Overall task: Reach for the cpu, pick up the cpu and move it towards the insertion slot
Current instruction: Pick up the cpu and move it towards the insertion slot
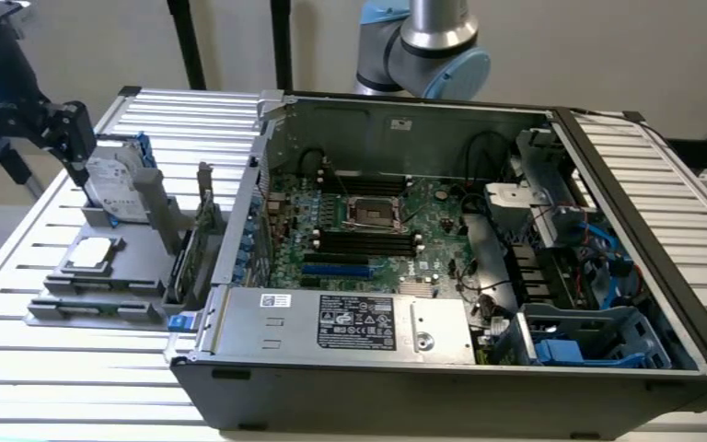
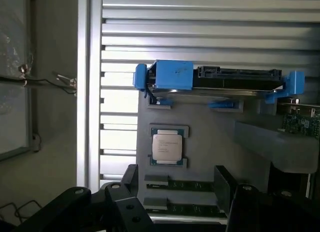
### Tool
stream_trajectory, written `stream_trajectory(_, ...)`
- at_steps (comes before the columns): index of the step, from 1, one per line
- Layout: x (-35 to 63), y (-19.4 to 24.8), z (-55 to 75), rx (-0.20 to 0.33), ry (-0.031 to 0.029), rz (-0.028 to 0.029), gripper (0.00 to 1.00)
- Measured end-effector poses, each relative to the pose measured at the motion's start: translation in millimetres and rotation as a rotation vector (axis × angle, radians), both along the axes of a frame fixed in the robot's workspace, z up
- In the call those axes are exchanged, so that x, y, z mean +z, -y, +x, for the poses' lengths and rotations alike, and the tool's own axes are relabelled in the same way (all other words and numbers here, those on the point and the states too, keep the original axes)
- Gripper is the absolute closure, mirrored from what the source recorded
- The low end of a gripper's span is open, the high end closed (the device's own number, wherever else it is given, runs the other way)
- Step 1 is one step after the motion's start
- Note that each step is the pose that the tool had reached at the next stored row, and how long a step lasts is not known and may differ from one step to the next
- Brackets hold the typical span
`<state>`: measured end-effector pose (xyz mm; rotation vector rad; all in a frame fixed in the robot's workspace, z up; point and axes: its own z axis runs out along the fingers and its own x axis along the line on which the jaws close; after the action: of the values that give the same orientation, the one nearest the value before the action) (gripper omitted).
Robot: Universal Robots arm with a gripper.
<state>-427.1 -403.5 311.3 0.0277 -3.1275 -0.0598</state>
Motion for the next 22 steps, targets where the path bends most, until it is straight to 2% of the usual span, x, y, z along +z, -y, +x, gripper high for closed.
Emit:
stream_trajectory(13, -23.6, 0.7, -5.3, -0.003, 0.0000, -0.0009, 0.29)
stream_trajectory(22, -40.1, 0.7, -7.7, -0.005, 0.0001, -0.0053, 0.29)
